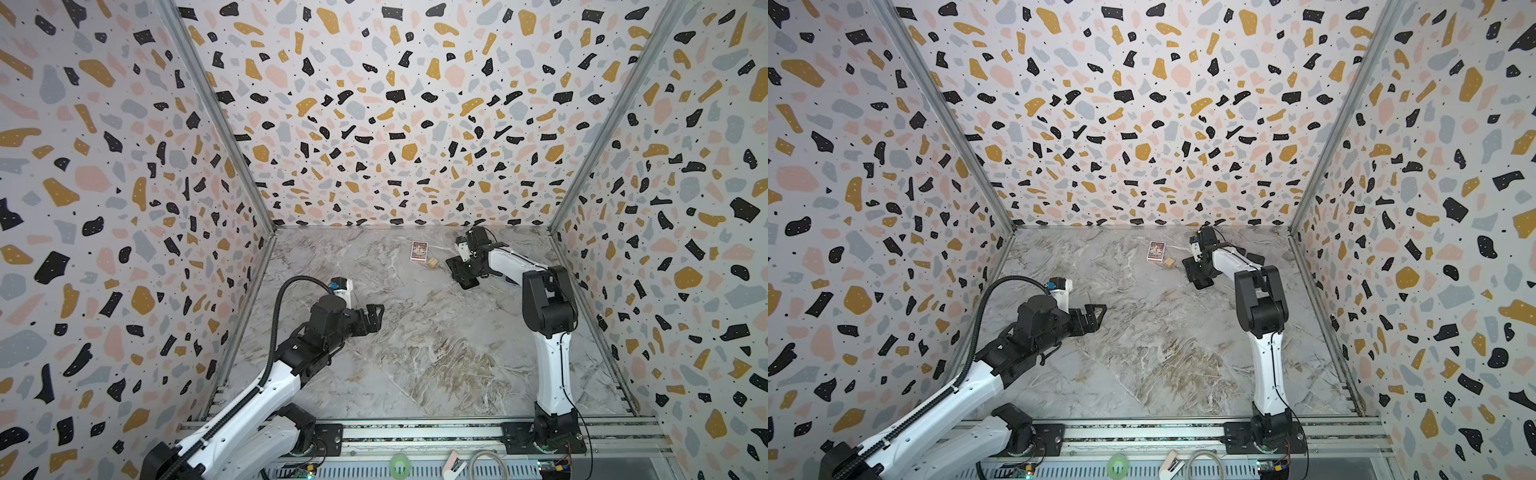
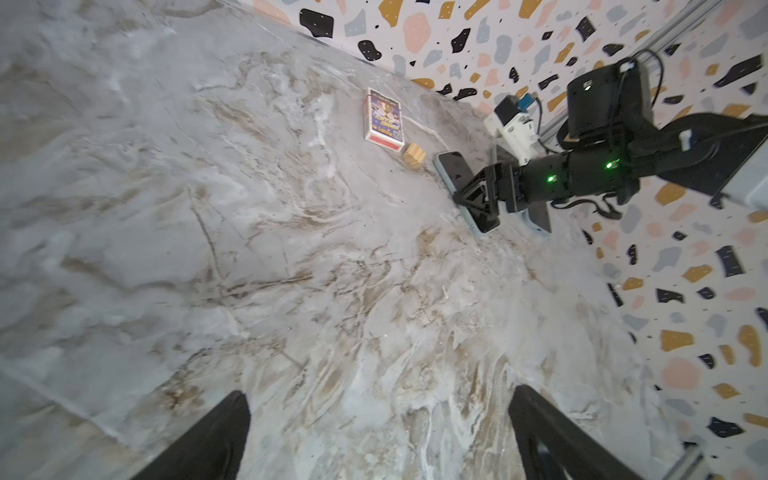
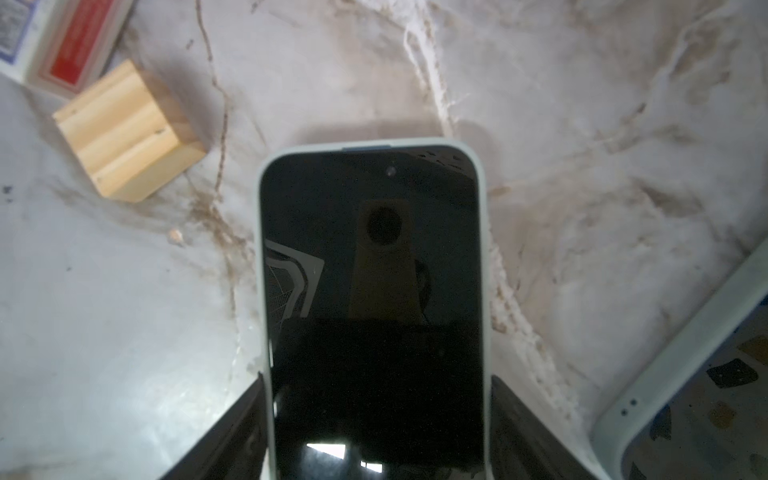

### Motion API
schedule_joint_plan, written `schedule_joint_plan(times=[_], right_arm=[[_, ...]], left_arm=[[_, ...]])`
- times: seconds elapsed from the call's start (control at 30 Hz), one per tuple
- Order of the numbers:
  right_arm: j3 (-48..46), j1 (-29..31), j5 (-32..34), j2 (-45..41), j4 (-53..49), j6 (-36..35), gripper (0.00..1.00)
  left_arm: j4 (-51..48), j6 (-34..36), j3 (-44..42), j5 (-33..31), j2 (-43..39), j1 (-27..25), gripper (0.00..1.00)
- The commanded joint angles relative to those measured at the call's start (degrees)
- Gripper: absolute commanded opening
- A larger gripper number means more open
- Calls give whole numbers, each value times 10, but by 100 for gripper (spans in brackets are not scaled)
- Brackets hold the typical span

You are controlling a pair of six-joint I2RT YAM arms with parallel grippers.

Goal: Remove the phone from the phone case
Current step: 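Lower the right gripper and grip the phone's near end, then lift the cased phone with the right gripper while the left gripper approaches it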

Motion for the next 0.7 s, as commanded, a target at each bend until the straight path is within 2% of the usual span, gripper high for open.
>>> schedule_joint_plan(times=[0.0,0.2,0.57,0.67], right_arm=[[-27,6,-6,-60,9,11,38],[-74,16,-8,-105,26,16,33],[-123,41,-21,-158,40,28,33],[-130,53,-20,-173,41,31,33]], left_arm=[[130,-81,-14,51,3,-3,100],[268,-171,-56,82,10,-3,100],[446,-265,-92,116,96,-9,100],[527,-308,-104,131,130,-12,100]])
